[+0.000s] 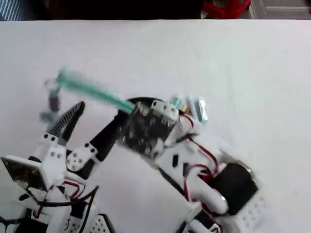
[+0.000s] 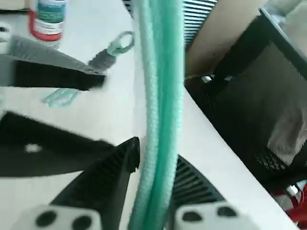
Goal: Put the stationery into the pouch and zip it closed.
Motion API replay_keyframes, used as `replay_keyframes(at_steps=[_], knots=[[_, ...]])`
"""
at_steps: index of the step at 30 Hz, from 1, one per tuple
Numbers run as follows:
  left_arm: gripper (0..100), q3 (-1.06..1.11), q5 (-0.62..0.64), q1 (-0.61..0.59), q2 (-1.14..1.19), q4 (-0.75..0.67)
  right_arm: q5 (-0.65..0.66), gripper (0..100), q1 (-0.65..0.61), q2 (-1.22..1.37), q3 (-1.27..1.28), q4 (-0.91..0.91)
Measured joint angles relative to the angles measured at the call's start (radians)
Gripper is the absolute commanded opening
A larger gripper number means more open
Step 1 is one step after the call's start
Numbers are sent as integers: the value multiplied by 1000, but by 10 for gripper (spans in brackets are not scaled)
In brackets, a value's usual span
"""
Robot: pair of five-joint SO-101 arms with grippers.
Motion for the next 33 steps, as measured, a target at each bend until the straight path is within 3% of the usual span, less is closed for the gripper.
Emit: replay_keyframes(at_steps=[4,10,13,21,25,28,33], knots=[[309,-3,8,3,-18,-2,-63,19,121,29,239,-239],[310,-6,227,6,-18,3,-78,19,137,25,479,-534],[310,-3,253,31,-18,11,-80,19,127,25,523,-621],[310,51,258,38,-17,9,-64,19,38,25,540,-695],[310,40,285,-40,106,-54,-37,18,-15,-66,594,-695],[310,-48,336,-89,281,-49,-34,18,-21,-186,641,-695],[310,-304,427,-64,505,120,-34,18,-17,-252,681,-695]])
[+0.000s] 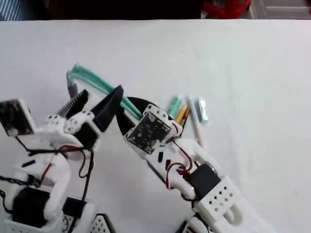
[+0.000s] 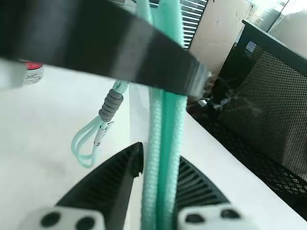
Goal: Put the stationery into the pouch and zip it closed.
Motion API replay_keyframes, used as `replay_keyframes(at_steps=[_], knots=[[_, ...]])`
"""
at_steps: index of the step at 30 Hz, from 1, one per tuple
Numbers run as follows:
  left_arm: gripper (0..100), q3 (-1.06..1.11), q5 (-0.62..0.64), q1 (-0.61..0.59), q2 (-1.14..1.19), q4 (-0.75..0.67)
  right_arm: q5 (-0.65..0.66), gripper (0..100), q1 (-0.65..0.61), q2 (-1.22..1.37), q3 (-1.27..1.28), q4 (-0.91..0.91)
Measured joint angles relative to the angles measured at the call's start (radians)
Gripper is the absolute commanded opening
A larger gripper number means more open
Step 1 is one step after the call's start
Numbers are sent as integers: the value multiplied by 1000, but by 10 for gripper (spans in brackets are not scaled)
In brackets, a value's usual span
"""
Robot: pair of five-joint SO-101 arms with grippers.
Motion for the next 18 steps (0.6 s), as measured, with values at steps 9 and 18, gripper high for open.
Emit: replay_keyframes(at_steps=[9,18], knots=[[310,-46,20,92,44,32,0,18,0,-63,-2,69],[234,-46,-14,120,54,34,66,18,-34,-68,-86,239]])
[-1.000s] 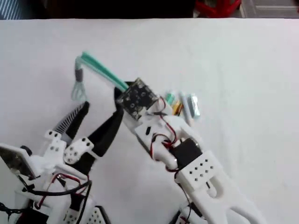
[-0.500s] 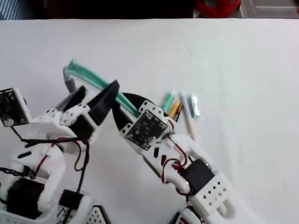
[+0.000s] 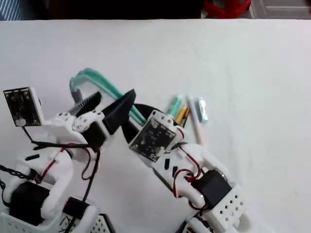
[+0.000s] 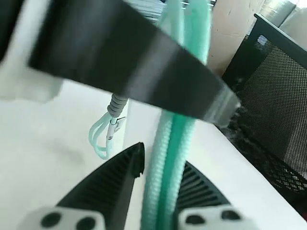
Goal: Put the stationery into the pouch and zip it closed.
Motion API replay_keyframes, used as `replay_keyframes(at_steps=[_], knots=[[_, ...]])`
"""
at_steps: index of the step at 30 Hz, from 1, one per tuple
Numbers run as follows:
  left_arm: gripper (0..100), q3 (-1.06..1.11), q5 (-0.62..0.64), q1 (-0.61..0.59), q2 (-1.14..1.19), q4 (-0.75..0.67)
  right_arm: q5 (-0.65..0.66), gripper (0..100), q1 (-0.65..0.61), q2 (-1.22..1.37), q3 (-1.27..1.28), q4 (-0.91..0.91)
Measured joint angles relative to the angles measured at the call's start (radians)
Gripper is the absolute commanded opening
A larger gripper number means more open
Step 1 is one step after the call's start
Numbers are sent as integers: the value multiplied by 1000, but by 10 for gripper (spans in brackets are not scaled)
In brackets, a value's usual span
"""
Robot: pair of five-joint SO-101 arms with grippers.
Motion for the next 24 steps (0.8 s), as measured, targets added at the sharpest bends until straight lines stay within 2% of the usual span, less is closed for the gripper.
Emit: replay_keyframes(at_steps=[8,17,24], knots=[[97,-9,-124,12,-2,0,28,18,-11,3,0,37],[29,-9,-176,14,-41,-2,28,19,-63,5,0,40],[24,-12,-221,14,-48,-3,28,22,-72,-51,6,37]])
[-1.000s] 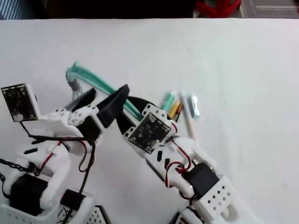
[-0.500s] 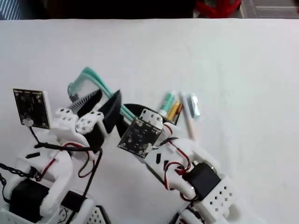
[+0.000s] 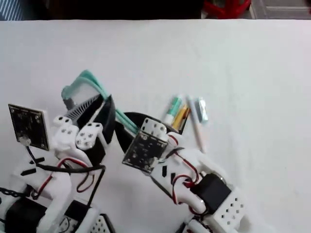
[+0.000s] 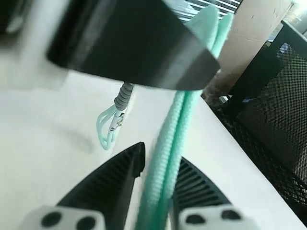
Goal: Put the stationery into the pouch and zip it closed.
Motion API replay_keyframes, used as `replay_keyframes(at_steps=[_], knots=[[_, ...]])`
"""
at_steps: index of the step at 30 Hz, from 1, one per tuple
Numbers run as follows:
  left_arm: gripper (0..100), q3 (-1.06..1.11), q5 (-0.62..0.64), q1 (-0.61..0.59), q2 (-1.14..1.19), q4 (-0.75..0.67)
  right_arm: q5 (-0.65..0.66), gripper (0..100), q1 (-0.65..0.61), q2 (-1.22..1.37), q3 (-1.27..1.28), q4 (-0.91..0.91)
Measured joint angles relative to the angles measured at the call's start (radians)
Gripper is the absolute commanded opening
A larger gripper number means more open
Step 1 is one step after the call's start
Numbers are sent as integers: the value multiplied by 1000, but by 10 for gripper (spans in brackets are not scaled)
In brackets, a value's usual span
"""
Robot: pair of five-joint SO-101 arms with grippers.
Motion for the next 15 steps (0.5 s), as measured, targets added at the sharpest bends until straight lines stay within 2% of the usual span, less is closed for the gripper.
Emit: replay_keyframes(at_steps=[2,6,7,10,15], knots=[[24,0,-5,0,-2,0,0,29,-8,-43,38,-17],[24,2,-8,0,-2,2,0,136,-8,-132,129,-40],[24,3,-8,-2,-2,2,0,128,-15,-155,147,-43],[24,6,-9,-6,17,0,2,19,-28,-199,173,-43],[24,6,-18,-9,9,2,15,19,-14,-226,192,-49]])
